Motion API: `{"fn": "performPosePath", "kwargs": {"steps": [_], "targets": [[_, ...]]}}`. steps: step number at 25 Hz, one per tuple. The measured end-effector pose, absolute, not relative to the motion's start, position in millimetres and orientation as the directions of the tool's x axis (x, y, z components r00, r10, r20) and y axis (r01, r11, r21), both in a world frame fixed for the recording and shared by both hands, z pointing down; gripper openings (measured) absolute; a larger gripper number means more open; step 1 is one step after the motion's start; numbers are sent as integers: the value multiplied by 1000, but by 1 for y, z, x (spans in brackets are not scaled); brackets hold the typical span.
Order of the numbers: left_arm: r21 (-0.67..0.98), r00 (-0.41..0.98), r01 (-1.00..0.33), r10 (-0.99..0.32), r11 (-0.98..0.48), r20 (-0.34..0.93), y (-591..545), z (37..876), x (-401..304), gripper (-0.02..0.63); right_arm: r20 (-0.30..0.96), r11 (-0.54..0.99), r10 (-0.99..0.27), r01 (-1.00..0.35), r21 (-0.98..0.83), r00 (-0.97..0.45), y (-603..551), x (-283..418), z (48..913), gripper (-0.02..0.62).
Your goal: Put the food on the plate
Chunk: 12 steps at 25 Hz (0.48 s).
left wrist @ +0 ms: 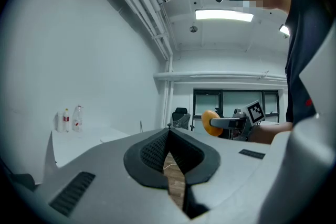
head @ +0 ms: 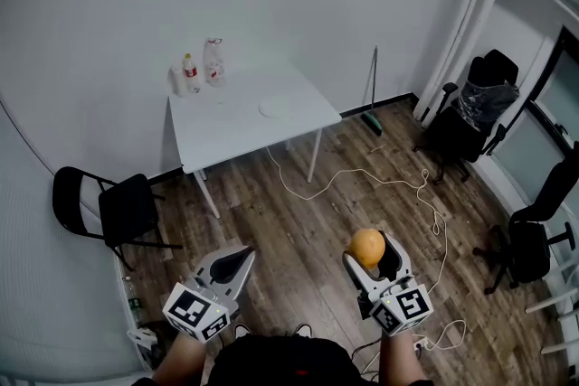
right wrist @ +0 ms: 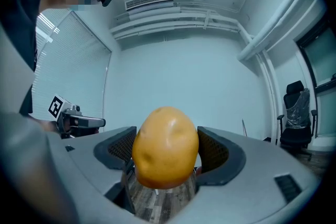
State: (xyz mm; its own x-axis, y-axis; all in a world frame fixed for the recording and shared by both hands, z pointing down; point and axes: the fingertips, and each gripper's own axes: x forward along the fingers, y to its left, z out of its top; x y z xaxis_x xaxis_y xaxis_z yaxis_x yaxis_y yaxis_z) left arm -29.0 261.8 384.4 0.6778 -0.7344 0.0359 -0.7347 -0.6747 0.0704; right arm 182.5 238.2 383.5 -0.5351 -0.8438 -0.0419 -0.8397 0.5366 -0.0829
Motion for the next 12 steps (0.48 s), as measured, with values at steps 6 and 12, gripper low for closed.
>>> {"fn": "performPosePath", "kwargs": {"steps": [6,12], "targets": [[49,685,-728,-725,-683,68,262,388,25,20,-44,526,-850,-845,-100,-524,235,236,396,376],[47,672,-739,-733,-672,107,251,394,56,20,-28,523,-850,-837,-160,-526,222,271,417,376]]}}
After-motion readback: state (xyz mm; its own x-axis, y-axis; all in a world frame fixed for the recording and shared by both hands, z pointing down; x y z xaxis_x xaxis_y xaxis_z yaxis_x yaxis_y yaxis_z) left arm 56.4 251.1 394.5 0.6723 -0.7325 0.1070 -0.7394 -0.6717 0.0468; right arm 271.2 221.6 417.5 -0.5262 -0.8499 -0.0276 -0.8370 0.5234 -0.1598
